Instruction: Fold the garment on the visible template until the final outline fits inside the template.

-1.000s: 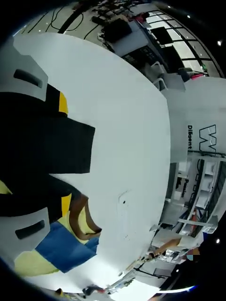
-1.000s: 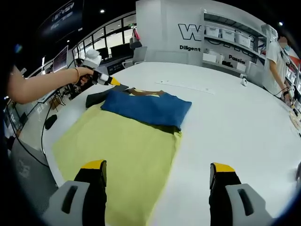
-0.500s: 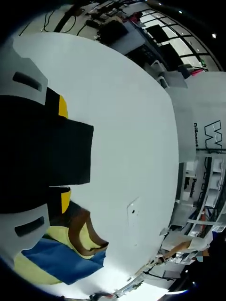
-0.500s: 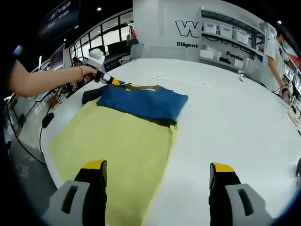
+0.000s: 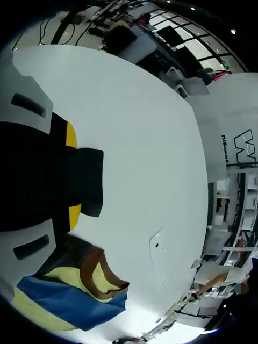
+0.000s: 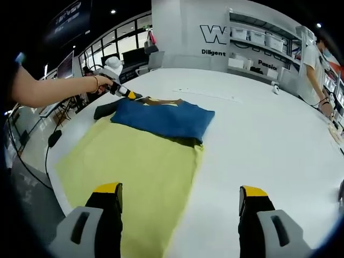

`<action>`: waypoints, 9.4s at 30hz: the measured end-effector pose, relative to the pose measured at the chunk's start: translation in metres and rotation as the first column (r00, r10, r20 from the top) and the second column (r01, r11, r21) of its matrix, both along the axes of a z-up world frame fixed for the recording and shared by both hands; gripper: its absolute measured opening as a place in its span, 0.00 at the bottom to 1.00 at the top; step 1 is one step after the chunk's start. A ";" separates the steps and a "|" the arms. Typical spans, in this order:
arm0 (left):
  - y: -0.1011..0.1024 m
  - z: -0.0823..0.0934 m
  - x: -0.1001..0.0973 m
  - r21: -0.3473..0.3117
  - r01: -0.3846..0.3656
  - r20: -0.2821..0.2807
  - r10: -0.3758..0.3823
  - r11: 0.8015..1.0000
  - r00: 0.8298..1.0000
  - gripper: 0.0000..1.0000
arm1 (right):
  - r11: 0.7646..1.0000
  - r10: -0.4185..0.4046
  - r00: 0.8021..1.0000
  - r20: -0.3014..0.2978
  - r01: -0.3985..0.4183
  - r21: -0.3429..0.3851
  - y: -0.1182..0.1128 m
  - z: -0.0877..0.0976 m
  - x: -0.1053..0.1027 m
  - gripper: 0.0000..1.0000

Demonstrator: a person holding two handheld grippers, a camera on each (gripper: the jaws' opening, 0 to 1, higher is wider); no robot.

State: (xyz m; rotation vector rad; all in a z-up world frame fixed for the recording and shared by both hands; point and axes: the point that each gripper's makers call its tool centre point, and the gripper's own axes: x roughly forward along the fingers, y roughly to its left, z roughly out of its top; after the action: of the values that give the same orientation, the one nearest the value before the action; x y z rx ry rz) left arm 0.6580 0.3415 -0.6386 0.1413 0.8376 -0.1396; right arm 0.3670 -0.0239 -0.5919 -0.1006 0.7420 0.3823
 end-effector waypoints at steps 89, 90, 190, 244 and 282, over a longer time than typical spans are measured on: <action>0.167 0.116 -0.112 -0.186 -0.510 0.261 0.543 0.840 0.798 0.05 | 0.964 0.260 0.964 0.055 -0.263 0.041 0.088 0.041 0.004 0.85; 0.170 0.119 -0.109 -0.160 -0.483 0.282 0.509 0.861 0.814 0.08 | 0.965 0.257 0.965 0.054 -0.260 0.041 0.087 0.040 0.004 0.86; 0.194 0.130 -0.145 0.116 -0.233 0.158 0.214 0.965 0.964 0.00 | 0.980 0.192 0.981 0.012 -0.193 0.042 0.063 0.041 -0.019 0.89; -0.183 0.193 -0.192 0.010 0.305 0.290 -0.295 0.952 0.910 0.00 | 0.938 0.142 0.987 0.069 -0.156 0.310 0.079 0.079 0.002 0.67; -0.190 0.094 -0.264 -0.056 0.337 0.182 -0.322 0.940 0.929 0.26 | 0.941 -0.028 0.997 -0.067 0.049 0.335 0.060 0.038 0.011 0.60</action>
State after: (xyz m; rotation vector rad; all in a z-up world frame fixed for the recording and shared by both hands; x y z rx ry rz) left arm 0.3944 0.1515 -0.5444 0.2098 0.6296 -0.4739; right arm 0.3783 0.0361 -0.5544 0.2499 0.7280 0.4713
